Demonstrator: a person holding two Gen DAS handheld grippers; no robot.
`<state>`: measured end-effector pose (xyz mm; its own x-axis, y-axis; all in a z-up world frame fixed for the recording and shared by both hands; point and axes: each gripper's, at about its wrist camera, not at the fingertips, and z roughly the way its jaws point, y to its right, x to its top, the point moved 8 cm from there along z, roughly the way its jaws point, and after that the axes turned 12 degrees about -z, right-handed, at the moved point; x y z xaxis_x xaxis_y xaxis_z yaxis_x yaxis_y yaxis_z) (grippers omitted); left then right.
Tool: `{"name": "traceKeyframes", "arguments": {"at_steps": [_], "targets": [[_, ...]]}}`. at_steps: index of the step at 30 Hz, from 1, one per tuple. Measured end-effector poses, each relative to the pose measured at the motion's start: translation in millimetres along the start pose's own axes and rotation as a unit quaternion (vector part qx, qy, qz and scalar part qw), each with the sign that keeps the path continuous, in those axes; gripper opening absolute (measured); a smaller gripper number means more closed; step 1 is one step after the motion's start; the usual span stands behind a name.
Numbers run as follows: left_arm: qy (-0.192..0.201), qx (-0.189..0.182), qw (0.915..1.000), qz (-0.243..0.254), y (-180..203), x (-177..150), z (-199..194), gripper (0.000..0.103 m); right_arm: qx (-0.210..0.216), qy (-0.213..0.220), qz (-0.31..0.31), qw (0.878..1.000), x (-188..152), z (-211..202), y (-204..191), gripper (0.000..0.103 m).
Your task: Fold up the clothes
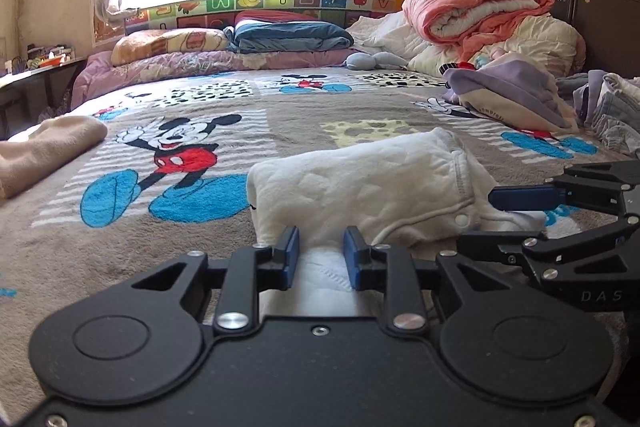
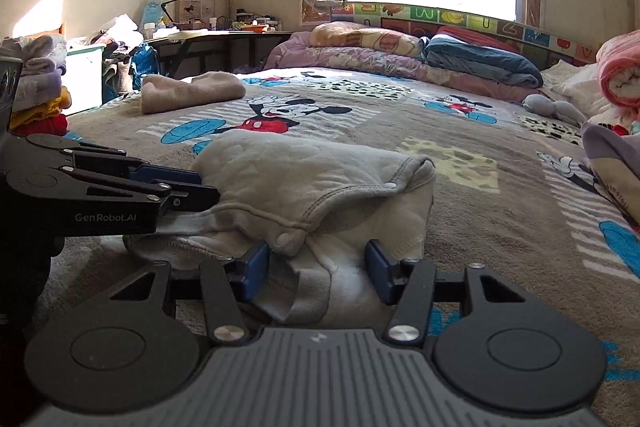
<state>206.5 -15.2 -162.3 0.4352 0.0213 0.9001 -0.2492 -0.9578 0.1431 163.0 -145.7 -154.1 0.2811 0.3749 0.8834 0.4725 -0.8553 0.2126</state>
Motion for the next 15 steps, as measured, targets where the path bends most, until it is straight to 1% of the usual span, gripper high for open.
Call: {"name": "traceKeyframes", "arguments": {"at_steps": [2, 4, 5, 8, 9, 11, 12, 13, 15], "targets": [[0.01, -0.001, 0.9999, 0.013, 5, 3, -14, 0.024, -0.003, 0.027, -0.014, 1.0, 4, -17, -8, 0.054], [0.004, -0.003, 1.0, 0.006, 2, 1, -14, 0.024, -0.008, 0.035, -0.03, 0.999, 2, -24, -14, 0.054], [0.001, -0.004, 1.0, 0.003, 1, 0, -14, 0.024, -0.009, 0.035, -0.036, 0.999, -1, -26, -17, 0.054], [-0.009, -0.007, 0.9999, -0.008, -3, -3, -13, 0.024, 0.003, 0.013, -0.01, 1.0, -15, -17, -15, 0.056], [-0.012, -0.008, 0.9998, -0.011, -5, -4, -13, 0.024, 0.013, 0.004, -0.006, 1.0, -18, -13, -16, 0.063], [-0.018, -0.01, 0.9996, -0.018, -7, -6, -12, 0.025, 0.027, -0.007, -0.024, 0.999, -23, -5, -24, 0.072], [-0.021, -0.011, 0.9995, -0.022, -9, -7, -12, 0.025, 0.027, -0.01, -0.033, 0.999, -24, -4, -27, 0.076], [-0.025, -0.012, 0.9993, -0.025, -10, -8, -12, 0.025, 0.027, -0.01, -0.037, 0.999, -23, -4, -29, 0.077], [-0.031, -0.014, 0.9989, -0.032, -13, -10, -11, 0.026, 0.034, -0.005, -0.021, 0.999, -19, -9, -28, 0.077]]}}
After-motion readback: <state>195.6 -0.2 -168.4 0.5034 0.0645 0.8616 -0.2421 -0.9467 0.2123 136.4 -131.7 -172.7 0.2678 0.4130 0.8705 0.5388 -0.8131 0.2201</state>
